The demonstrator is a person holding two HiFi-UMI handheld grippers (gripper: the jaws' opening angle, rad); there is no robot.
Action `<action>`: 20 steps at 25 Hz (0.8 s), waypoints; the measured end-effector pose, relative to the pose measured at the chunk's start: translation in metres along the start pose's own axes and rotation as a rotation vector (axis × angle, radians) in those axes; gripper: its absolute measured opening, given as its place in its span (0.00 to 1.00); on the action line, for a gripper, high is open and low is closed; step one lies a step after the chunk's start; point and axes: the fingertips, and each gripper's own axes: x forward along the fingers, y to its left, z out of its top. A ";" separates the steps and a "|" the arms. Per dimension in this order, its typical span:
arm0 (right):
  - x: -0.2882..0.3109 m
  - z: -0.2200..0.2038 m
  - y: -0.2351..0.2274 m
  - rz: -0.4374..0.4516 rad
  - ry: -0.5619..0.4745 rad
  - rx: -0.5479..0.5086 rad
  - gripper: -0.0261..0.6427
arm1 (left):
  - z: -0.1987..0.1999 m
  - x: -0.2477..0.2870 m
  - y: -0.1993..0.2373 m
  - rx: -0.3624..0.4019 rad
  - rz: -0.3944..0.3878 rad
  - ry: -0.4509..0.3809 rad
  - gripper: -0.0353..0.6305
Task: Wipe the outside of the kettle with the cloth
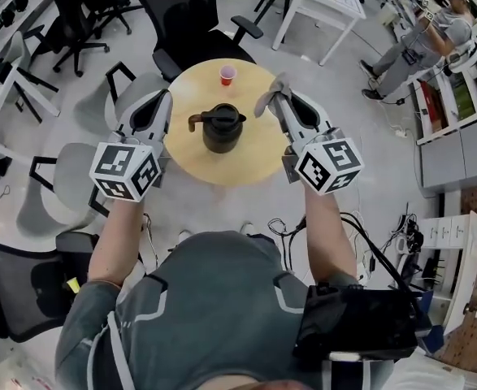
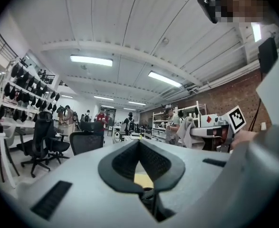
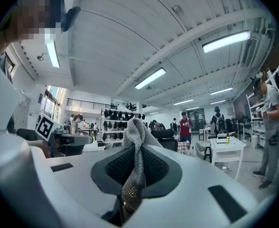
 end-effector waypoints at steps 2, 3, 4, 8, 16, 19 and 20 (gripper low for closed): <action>-0.006 0.005 -0.008 0.000 -0.009 -0.010 0.11 | 0.005 0.005 -0.009 0.019 0.012 -0.009 0.07; -0.009 0.007 -0.013 -0.001 -0.013 -0.015 0.11 | 0.007 0.007 -0.014 0.023 0.019 -0.013 0.07; -0.011 0.008 -0.019 -0.004 -0.015 -0.018 0.11 | 0.009 0.010 -0.017 0.024 0.027 -0.015 0.07; -0.015 0.011 -0.035 -0.004 -0.011 -0.026 0.11 | 0.015 0.017 -0.027 0.036 0.050 -0.015 0.07; -0.020 0.019 -0.054 -0.002 -0.028 -0.027 0.11 | 0.021 0.025 -0.040 0.065 0.088 -0.022 0.07; -0.019 0.024 -0.056 -0.004 -0.037 -0.030 0.11 | 0.022 0.027 -0.042 0.065 0.097 -0.022 0.07; -0.018 0.025 -0.057 -0.004 -0.038 -0.031 0.11 | 0.021 0.027 -0.042 0.064 0.099 -0.022 0.07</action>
